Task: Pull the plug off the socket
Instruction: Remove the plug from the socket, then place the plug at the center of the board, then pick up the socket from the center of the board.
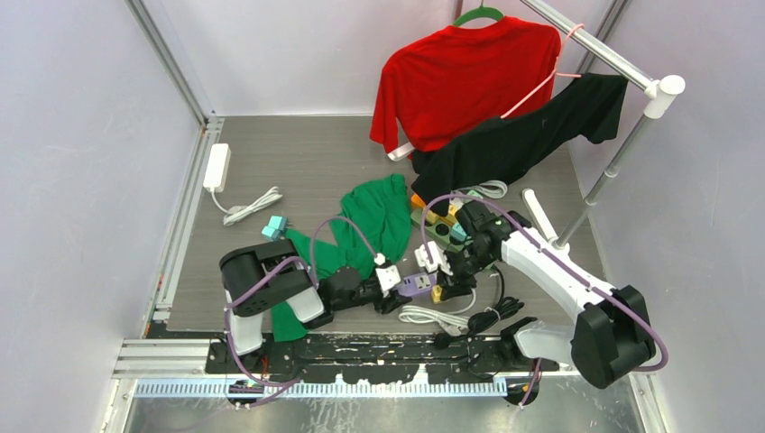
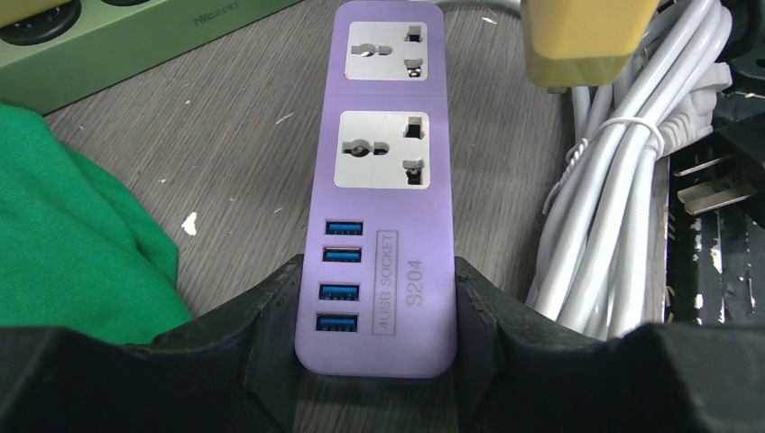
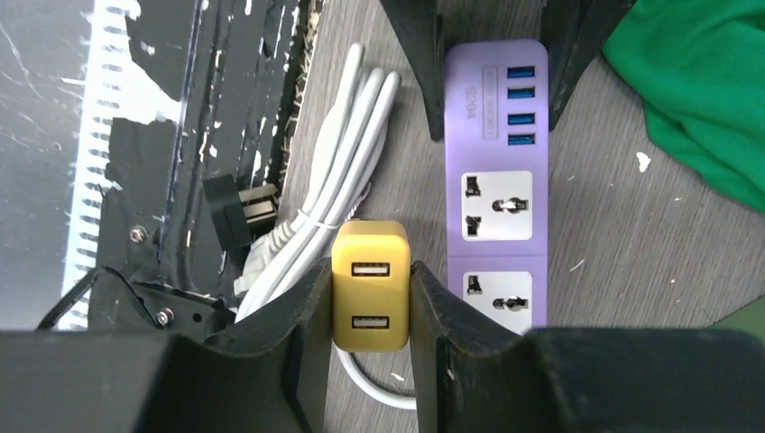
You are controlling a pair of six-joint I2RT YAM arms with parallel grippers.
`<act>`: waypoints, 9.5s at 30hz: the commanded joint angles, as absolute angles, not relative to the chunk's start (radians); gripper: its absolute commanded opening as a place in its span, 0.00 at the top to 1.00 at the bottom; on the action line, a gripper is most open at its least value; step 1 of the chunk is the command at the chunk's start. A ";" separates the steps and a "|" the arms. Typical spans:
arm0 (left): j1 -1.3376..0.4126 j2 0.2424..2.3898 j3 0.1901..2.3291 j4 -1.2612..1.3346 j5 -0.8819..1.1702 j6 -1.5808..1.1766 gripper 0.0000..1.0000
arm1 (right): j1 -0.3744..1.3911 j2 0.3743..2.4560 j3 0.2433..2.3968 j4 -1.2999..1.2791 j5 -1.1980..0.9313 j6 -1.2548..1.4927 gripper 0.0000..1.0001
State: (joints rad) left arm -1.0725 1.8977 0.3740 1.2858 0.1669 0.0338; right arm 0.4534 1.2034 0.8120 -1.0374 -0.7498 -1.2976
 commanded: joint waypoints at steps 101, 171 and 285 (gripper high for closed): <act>-1.393 1.549 0.988 -0.170 -0.835 -0.756 1.00 | 0.433 1.601 1.184 -1.067 -0.882 -0.468 0.01; -0.109 1.530 0.980 -0.439 -0.297 -0.791 0.19 | 0.395 1.534 1.149 -1.015 -0.815 -0.446 0.00; -1.031 1.646 0.671 0.475 0.203 0.112 1.00 | 0.377 1.365 1.129 -1.094 -0.754 -0.631 0.00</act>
State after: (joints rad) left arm -1.0355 1.6604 0.6228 0.4675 0.1795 0.1097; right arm 0.3794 1.4002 1.1275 -1.0973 -0.7448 -0.6189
